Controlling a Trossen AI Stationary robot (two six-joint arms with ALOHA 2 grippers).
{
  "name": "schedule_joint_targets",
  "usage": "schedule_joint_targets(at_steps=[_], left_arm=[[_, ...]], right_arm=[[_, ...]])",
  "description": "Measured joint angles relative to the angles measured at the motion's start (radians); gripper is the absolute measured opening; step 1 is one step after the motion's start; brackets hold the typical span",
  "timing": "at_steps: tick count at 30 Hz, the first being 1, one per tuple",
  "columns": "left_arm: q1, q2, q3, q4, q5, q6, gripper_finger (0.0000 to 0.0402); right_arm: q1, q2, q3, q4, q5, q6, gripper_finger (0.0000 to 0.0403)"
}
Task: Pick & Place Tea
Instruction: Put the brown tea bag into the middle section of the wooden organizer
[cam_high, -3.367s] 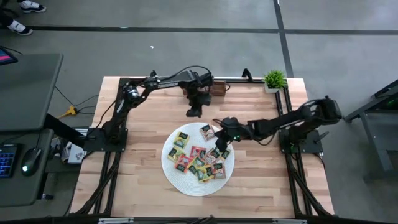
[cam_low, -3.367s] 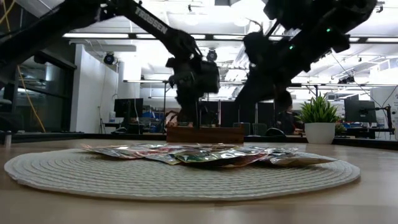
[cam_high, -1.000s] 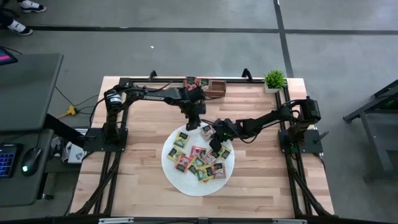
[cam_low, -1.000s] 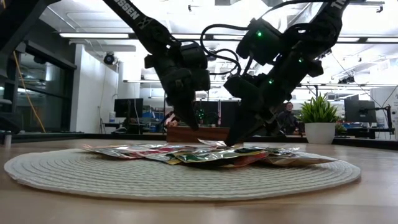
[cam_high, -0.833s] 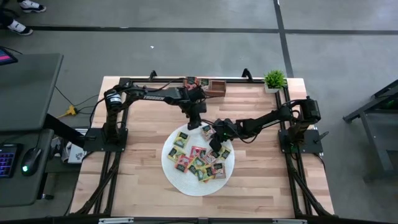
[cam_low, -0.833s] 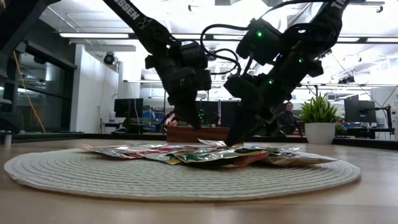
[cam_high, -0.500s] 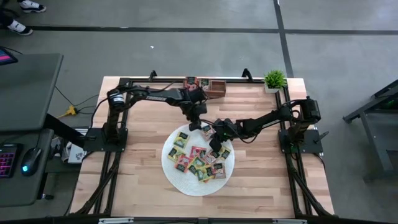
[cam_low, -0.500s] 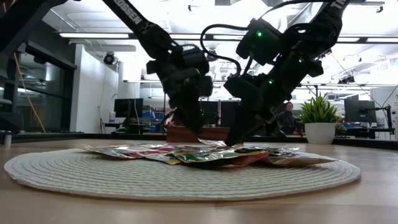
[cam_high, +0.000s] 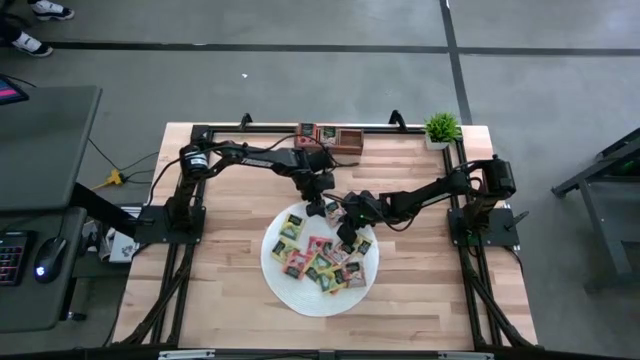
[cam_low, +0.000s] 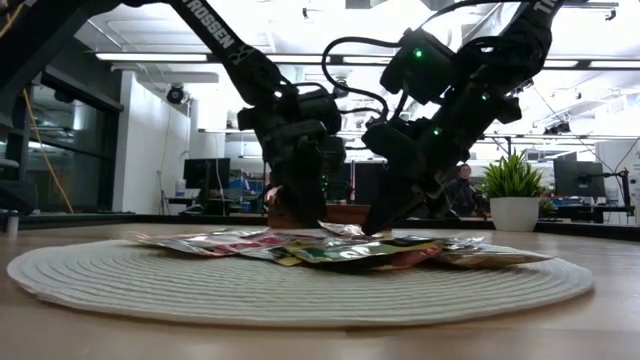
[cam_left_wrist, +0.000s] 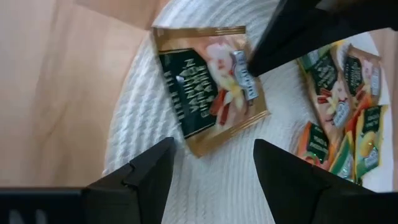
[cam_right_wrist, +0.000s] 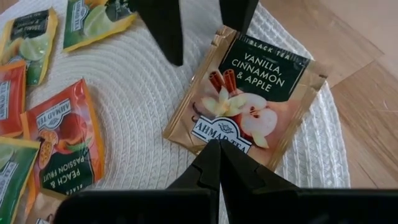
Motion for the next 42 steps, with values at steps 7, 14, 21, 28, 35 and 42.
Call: schedule_joint_targets(at_steps=[7, 14, 21, 28, 35, 42], left_arm=[[0.001, 0.001, 0.0, 0.04, 0.026, -0.002, 0.0218], [0.001, 0.001, 0.0, 0.047, 0.052, -0.002, 0.0218], [-0.001, 0.001, 0.0, 0.058, 0.014, -0.003, 0.0218], [0.0, 0.001, 0.0, 0.065, 0.015, -0.003, 0.02], [0.0, 0.001, 0.0, 0.064, -0.002, -0.003, 0.0125], [0.002, 0.001, 0.0, 0.064, -0.002, -0.002, 0.0038]], right_arm=[[0.0, 0.0, 0.0, 0.002, 0.002, -0.016, 0.0], [0.0, 0.001, -0.001, 0.01, 0.003, -0.026, 0.0], [-0.001, 0.001, -0.001, 0.019, 0.003, -0.034, 0.0], [-0.001, 0.001, -0.001, 0.027, 0.003, -0.045, 0.0], [-0.001, 0.001, -0.001, 0.03, 0.003, -0.045, 0.0], [0.0, 0.001, -0.001, 0.031, 0.003, -0.045, 0.0]])
